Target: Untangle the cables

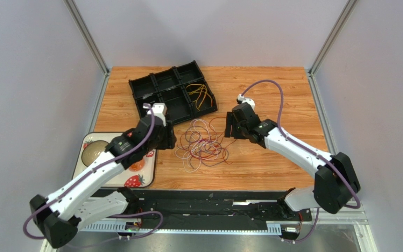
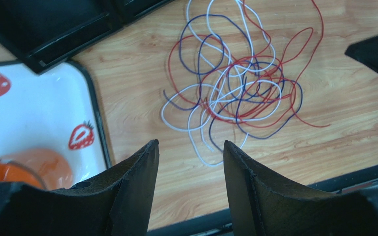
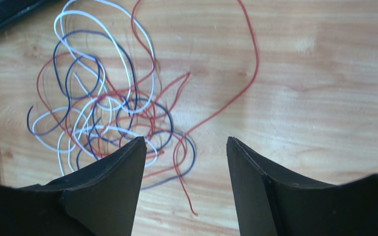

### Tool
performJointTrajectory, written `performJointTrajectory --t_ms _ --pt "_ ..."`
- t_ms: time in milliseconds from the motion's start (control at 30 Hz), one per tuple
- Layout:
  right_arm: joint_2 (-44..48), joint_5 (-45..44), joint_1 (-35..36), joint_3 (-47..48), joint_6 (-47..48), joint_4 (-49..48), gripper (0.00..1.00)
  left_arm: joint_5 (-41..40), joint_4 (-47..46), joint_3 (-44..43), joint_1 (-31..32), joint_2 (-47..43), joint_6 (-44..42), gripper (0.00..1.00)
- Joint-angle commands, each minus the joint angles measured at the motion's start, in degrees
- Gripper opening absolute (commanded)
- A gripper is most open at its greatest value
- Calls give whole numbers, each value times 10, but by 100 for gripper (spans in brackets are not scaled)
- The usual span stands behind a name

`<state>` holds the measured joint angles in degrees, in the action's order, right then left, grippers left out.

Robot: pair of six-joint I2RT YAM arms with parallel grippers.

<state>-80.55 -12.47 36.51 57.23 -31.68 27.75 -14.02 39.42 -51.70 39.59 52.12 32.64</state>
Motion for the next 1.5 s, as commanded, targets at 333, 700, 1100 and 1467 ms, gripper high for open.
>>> performJointTrajectory --t_ms 333,700,1100,1467 --pt "127 67 0 -77 1 6 65 -114 -155 -114 -70 257 -14 66" --pt "203 108 1 -85 14 38 66 -151 -161 -232 -152 460 -12 72" --pt "206 105 0 -92 31 49 66 -153 -150 -302 -177 574 5 54" --pt "201 106 0 -95 35 48 66 -118 -193 -306 -178 595 -56 28"
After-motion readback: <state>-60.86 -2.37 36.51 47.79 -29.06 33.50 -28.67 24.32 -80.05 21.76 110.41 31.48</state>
